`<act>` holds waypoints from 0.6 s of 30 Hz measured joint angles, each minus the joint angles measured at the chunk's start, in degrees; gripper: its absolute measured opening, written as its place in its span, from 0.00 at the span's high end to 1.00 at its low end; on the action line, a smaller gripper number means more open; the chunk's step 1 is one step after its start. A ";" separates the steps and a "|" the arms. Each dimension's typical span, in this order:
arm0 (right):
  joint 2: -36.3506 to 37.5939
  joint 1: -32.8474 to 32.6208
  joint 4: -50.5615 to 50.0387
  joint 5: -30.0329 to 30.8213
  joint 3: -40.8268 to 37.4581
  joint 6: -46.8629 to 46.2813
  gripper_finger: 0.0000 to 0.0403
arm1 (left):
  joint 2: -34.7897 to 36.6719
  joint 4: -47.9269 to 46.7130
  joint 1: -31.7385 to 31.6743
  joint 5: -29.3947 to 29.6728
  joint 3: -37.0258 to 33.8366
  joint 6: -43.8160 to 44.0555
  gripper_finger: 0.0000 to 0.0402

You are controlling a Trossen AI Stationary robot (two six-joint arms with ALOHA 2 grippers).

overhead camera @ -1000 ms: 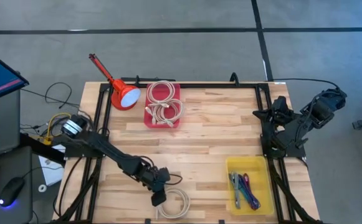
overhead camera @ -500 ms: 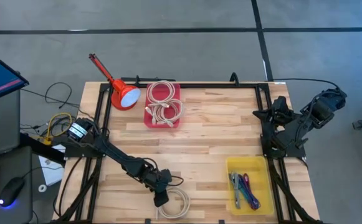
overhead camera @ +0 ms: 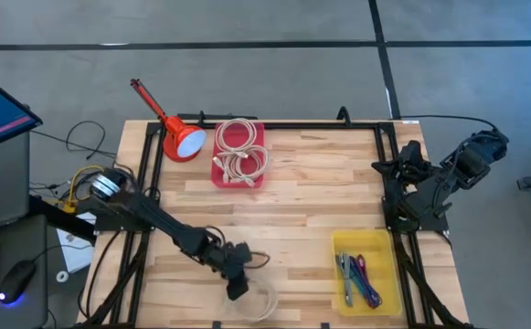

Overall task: Pick & Place USB Port
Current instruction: Put the HDMI cable into the red bin

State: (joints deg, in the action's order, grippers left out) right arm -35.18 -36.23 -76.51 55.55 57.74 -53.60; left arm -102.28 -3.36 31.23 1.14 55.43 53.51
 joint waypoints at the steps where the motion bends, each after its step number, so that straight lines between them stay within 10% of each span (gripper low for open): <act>1: 0.00 -0.02 0.00 -0.02 0.00 0.00 1.00 | 1.82 0.42 -0.35 1.86 0.10 -0.74 0.96; 18: 0.00 -0.02 0.00 0.00 0.00 0.02 1.00 | 30.47 0.23 -7.13 35.79 0.23 -21.75 0.96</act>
State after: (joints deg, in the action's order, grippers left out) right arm -35.18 -36.25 -76.51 55.55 57.74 -53.58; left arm -71.81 -3.14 24.10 36.94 55.66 31.76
